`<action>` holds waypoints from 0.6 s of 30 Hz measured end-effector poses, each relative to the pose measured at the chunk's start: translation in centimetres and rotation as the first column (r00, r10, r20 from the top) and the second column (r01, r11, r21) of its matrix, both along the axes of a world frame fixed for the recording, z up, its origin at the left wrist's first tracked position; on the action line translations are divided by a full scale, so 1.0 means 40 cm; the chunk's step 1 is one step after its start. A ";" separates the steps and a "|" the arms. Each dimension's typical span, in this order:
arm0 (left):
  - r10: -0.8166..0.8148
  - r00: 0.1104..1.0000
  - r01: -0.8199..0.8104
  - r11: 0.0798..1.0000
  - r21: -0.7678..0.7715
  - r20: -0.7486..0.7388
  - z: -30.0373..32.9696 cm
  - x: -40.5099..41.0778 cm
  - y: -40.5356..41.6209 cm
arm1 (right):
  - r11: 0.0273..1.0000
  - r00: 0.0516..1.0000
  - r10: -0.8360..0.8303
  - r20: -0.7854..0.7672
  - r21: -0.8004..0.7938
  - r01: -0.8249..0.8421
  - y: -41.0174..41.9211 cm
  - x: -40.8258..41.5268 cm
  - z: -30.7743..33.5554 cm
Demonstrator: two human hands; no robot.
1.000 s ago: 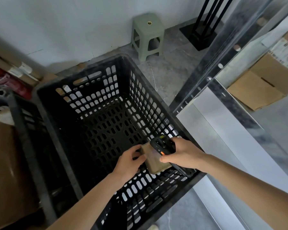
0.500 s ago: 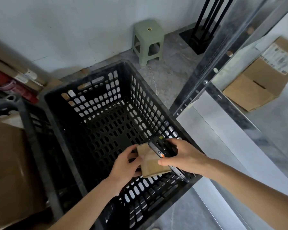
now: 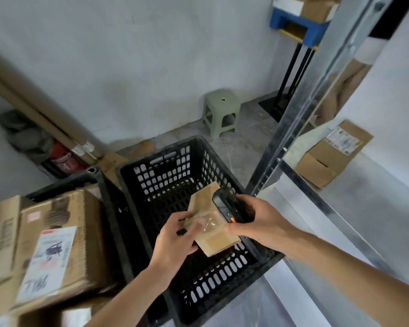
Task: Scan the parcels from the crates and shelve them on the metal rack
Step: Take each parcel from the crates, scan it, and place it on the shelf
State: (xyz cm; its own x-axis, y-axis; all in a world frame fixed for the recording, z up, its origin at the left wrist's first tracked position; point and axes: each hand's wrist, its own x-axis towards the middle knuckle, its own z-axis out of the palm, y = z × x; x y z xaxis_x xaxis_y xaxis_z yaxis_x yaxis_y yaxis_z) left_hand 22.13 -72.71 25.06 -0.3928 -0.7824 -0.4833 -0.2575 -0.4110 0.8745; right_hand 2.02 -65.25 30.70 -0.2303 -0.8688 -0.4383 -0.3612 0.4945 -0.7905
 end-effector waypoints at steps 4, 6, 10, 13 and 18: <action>0.076 0.997 -0.077 0.995 -0.065 -0.024 0.085 0.034 0.022 | 0.997 0.998 0.041 -0.044 -0.065 -0.044 0.029 0.053 0.077; 0.095 0.995 -0.098 0.990 -0.106 -0.029 0.120 0.052 0.033 | 0.994 0.998 0.054 -0.041 -0.097 -0.058 0.046 0.081 0.114; 0.108 0.994 -0.111 0.972 -0.205 -0.029 0.174 0.089 0.048 | 0.990 0.998 0.043 -0.043 -0.133 -0.049 0.084 0.129 0.186; 0.096 0.993 -0.109 0.963 -0.245 -0.066 0.211 0.121 0.062 | 0.987 0.999 0.019 -0.040 -0.160 -0.026 0.112 0.168 0.238; 0.085 0.993 -0.104 0.958 -0.267 -0.082 0.267 0.191 0.104 | 0.981 0.999 0.022 -0.048 -0.194 -0.031 0.151 0.247 0.306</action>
